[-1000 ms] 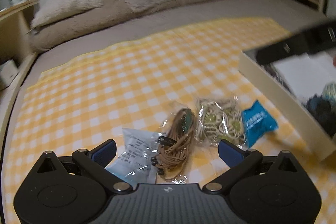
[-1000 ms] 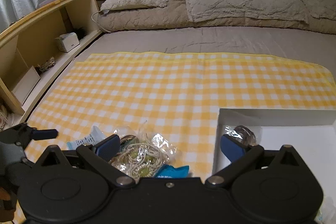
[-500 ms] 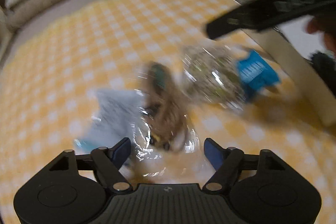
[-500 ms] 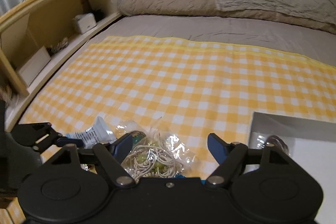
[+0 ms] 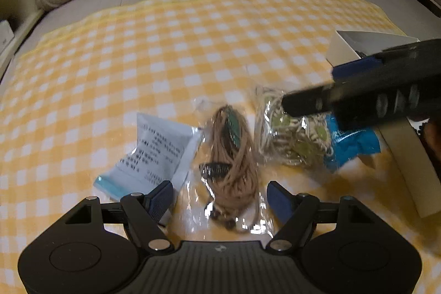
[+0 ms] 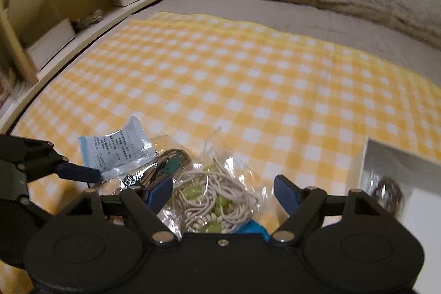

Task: Organize soft objects
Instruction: 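Move left tool to bagged tan cord while right tool reaches bagged white beaded cord, then close left tool on tan cord bag while right tool grasps white beaded cord bag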

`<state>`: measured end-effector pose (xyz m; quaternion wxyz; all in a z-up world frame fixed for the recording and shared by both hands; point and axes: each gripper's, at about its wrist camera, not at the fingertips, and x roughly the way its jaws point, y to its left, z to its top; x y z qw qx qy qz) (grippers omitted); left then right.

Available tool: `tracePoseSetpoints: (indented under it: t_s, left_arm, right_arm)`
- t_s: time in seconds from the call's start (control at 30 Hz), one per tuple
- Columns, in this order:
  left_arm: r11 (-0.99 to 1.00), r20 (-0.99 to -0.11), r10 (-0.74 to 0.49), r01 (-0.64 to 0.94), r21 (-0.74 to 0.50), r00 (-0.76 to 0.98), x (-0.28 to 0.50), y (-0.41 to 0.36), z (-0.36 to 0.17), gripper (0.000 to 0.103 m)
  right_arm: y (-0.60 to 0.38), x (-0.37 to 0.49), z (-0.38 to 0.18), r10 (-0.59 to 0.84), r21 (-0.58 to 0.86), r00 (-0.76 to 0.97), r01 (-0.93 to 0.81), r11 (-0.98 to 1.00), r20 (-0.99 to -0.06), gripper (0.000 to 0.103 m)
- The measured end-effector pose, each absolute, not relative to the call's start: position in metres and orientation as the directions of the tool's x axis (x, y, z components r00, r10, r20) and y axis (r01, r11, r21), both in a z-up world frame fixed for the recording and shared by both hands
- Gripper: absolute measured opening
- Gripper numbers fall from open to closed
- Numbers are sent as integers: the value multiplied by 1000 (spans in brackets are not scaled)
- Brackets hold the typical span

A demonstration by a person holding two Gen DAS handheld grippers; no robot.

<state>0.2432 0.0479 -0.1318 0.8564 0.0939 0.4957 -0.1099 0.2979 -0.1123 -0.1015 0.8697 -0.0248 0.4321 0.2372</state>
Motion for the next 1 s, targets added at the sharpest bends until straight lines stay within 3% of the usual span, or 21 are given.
tracePoseSetpoints:
  t_s: [0.1,0.2,0.4,0.67,1.0]
  left_arm:
    - [949,-868,-85,306,79,488,256,37,-136,76]
    - [948,-887,-72,308,81,456,262,31,-142,67]
    - [963,-896,-16,248,106,445,265,38,-143,63]
    - [982,-895,2,169,87,447,265,66,-140,62]
    - [980,-895,-14,185,77,447,256,71,-136,62]
  right_arm:
    - [-125,304,-98,379,242,520,-313,918,-765,88]
    - [-137,309,-98,373,322,510,-190,928,-775,88]
    - [-141,307,-105,399,420,460,-62,906,-793,88]
    - [-115,296,-115,434,466,448,-42,884,-782,91]
    - [-88,305,-131,336,396,474,31,918,-814,93]
